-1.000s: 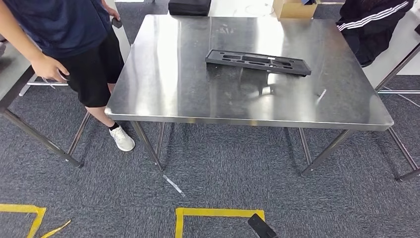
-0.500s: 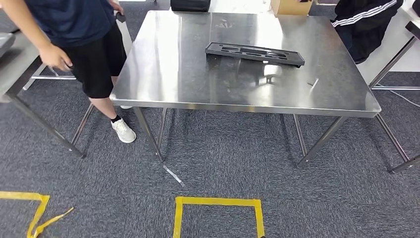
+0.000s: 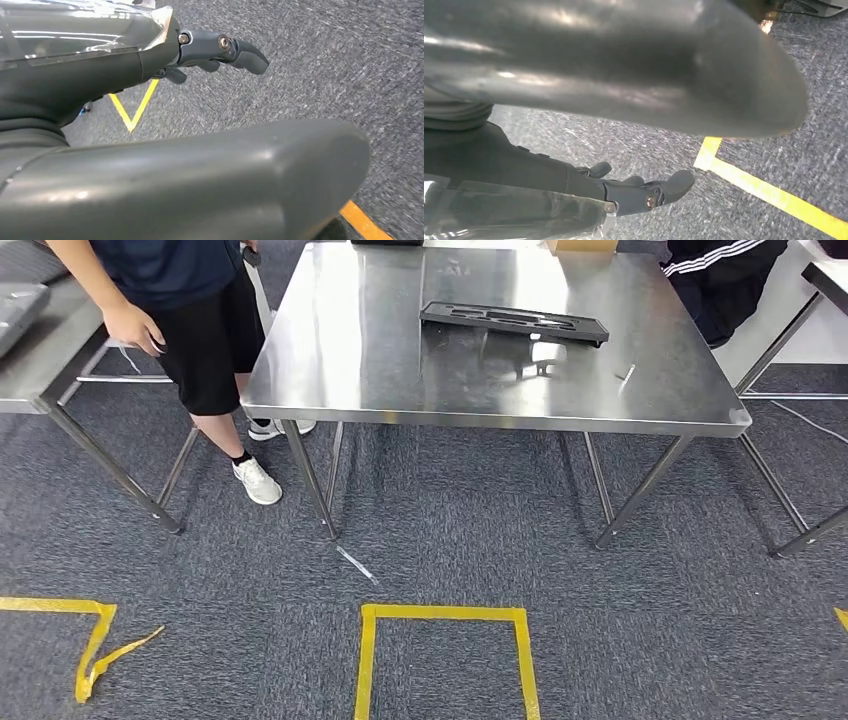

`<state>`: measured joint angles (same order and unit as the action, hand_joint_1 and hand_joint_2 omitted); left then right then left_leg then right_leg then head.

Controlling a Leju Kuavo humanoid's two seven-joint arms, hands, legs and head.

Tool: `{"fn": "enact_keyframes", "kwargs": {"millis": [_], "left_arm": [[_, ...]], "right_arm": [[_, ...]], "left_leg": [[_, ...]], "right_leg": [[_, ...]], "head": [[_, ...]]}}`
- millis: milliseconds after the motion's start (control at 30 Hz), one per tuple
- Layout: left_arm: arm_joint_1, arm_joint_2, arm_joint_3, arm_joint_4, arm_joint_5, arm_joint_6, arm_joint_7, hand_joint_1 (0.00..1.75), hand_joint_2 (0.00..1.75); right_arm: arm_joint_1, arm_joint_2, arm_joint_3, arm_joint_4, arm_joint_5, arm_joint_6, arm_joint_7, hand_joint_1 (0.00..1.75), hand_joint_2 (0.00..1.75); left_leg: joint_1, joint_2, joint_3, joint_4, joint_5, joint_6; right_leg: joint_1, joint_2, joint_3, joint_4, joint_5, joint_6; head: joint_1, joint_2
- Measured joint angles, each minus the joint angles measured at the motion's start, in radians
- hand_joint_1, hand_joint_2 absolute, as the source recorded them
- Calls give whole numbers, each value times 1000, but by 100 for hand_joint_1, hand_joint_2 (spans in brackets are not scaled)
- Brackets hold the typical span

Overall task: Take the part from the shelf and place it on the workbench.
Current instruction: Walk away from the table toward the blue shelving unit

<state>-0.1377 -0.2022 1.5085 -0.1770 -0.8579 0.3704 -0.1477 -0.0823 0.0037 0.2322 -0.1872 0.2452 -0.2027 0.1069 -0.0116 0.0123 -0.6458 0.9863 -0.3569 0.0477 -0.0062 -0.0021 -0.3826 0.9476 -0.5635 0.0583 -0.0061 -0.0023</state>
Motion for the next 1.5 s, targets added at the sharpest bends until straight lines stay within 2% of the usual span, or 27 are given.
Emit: {"fn": "enact_keyframes", "kwargs": {"millis": [67, 100, 133, 233, 267, 333, 400, 467, 500, 533, 600, 667, 733, 767, 800, 867, 933, 967, 1033, 1100, 1133, 1200, 1267, 1300, 1367, 1433, 1500], "left_arm": [[0, 0, 0, 0, 0, 0, 0, 0, 0], [0, 0, 0, 0, 0, 0, 0, 0, 0], [1, 0, 0, 0, 0, 0, 0, 0, 0], [1, 0, 0, 0, 0, 0, 0, 0, 0], [1, 0, 0, 0, 0, 0, 0, 0, 0], [1, 0, 0, 0, 0, 0, 0, 0, 0], [0, 0, 0, 0, 0, 0, 0, 0, 0], [-2, 0, -1, 0, 0, -1, 0, 0, 0], [-4, -1, -1, 0, 0, -1, 0, 0, 0], [-5, -1, -1, 0, -1, -1, 0, 0, 0], [-4, -1, -1, 0, -1, 1, 1, 0, 0], [-4, -1, -1, 0, -1, 4, 2, 0, 0], [-3, -1, -1, 0, -2, 4, 2, 0, 0], [-3, -1, -1, 0, -3, 4, 2, 0, 0], [-3, -1, -2, 0, -4, 3, 2, 0, 0], [-3, -1, -2, 0, -6, 4, 2, 0, 0], [-3, -1, -2, 0, -6, 6, 3, 0, 0], [-4, -1, -2, 0, -6, 7, 3, 0, 0], [-4, -3, -3, 0, -6, 11, 3, 0, 0], [-3, -3, -3, 0, -5, 14, 3, 0, 0], [-2, -3, -3, 0, -5, 14, 3, 0, 0], [-1, -3, -3, 0, -3, 15, 4, 0, 0], [0, -3, -3, 0, -2, 15, 4, 0, 0], [0, -3, -3, 0, -2, 15, 4, 0, 0], [-1, -3, -3, 0, -2, 15, 4, 0, 0], [-1, -3, -3, 0, -2, 15, 4, 0, 0], [-2, -3, -3, 0, -2, 15, 4, 0, 0]], "right_arm": [[2, 2, -4, 1, 0, -1, 0, 0, 0], [4, 3, -5, 2, 0, -2, 0, 0, 0], [5, 4, -7, 3, 0, -3, 0, 0, 0], [7, 5, -10, 4, 4, -9, -1, 0, 0], [7, 6, -11, 4, 7, -9, -1, 0, 0], [7, 6, -11, 4, 12, -10, -1, 0, 0], [7, 6, -11, 4, 15, -10, 0, 0, 0], [7, 5, -11, 4, 17, -10, 1, 0, 0], [6, 5, -11, 4, 18, -11, 2, 0, 0], [5, 5, -11, 4, 19, -11, 3, 0, 0], [6, 5, -11, 5, 21, -12, 5, 0, 0], [9, 6, -11, 6, 23, -12, 7, 0, 0], [11, 9, -11, 7, 25, -12, 9, 0, 0], [12, 9, -11, 7, 25, -13, 9, 0, 0], [12, 9, -11, 7, 26, -13, 9, 0, 0], [12, 8, -11, 7, 30, -15, 8, 0, 0], [12, 7, -11, 7, 36, -17, 5, 0, 0], [11, 7, -11, 7, 38, -18, 4, 0, 0], [8, 7, -11, 7, 41, -19, 1, 0, 0], [9, 9, -11, 7, 43, -20, 0, 0, 0], [10, 10, -11, 7, 43, -20, 0, 0, 0], [10, 11, -11, 8, 43, -20, 1, 0, 0], [10, 11, -11, 8, 44, -20, 1, 0, 0], [10, 11, -11, 8, 44, -20, 1, 0, 0], [10, 11, -11, 8, 45, -20, 1, 0, 0], [10, 11, -11, 8, 45, -20, 2, 0, 0], [9, 12, -11, 8, 45, -20, 2, 0, 0]], "left_leg": [[1, 1, -8, 0, 22, -10], [4, 0, -13, 6, 13, -16], [7, -2, -21, 27, -19, -22], [15, -7, -50, 186, -189, -38], [17, -9, -54, 248, -217, -41], [21, -10, -32, 304, -195, -44], [27, -10, 45, 245, -142, -45], [28, -15, 158, 93, -157, -43], [25, -17, 193, 36, -177, -40], [20, -20, 215, -7, -193, -34], [14, -17, 197, -21, -182, -14], [14, -12, 167, -25, -155, 8], [11, -9, 134, -25, -128, 17], [10, -7, 117, -24, -114, 18], [9, -5, 99, -23, -98, 17], [8, -3, 62, -19, -70, 13], [8, -3, 29, -10, -46, 5], [6, -2, 18, -4, -36, 0], [3, -1, 8, 1, -16, -10], [6, -1, 3, 1, -3, -21], [8, -3, -2, 10, -19, -26], [14, -8, -20, 81, -113, -37], [17, -10, -38, 207, -217, -45], [18, -10, -40, 261, -233, -47], [20, -10, -12, 293, -197, -48], [22, -11, 74, 201, -151, -43], [20, -15, 167, 70, -159, -35]], "right_leg": [[-1, 0, -4, -18, -1, -15], [-4, -2, -14, -14, 9, -24], [-7, -4, -25, -11, 20, -35], [-6, -11, -68, -9, 58, -56], [-5, -12, -86, -7, 72, -56], [-3, -15, -124, 3, 97, -52], [-4, -15, -164, 19, 119, -44], [-2, -14, -194, 34, 137, -32], [-2, -15, -203, 37, 147, -24], [-2, -15, -211, 39, 158, -16], [-6, -15, -227, 42, 169, -4], [-7, -11, -253, 87, 118, -10], [-9, -7, -285, 203, 20, -24], [-9, -5, -295, 268, -14, -25], [-9, -4, -295, 319, -24, -18], [-9, -3, -249, 327, 15, 6], [-9, -2, -138, 201, 45, 16], [-6, -2, -74, 111, 34, 10], [0, 0, -3, -4, 1, -8], [-3, -2, -13, -12, 4, -24], [-6, -4, -22, -10, 13, -34], [-10, -8, -44, -8, 36, -55], [-5, -10, -72, -6, 59, -63], [-4, -11, -86, -3, 70, -62], [-2, -13, -118, 8, 89, -58], [-2, -13, -148, 25, 101, -50], [1, -13, -169, 42, 111, -37]], "head": [[-2, 0], [-4, 0], [-5, 0], [-12, 0], [-13, 0], [-13, 0], [-13, 0], [-12, 0], [-12, 0], [-12, 0], [-12, 0], [-9, 0], [-5, 0], [-4, 0], [-3, 0], [-3, 0], [-3, 0], [-3, 0], [-5, 0], [-7, 0], [-8, 0], [-12, 0], [-14, 0], [-14, 0], [-14, 0], [-15, 0], [-14, 0]]}}
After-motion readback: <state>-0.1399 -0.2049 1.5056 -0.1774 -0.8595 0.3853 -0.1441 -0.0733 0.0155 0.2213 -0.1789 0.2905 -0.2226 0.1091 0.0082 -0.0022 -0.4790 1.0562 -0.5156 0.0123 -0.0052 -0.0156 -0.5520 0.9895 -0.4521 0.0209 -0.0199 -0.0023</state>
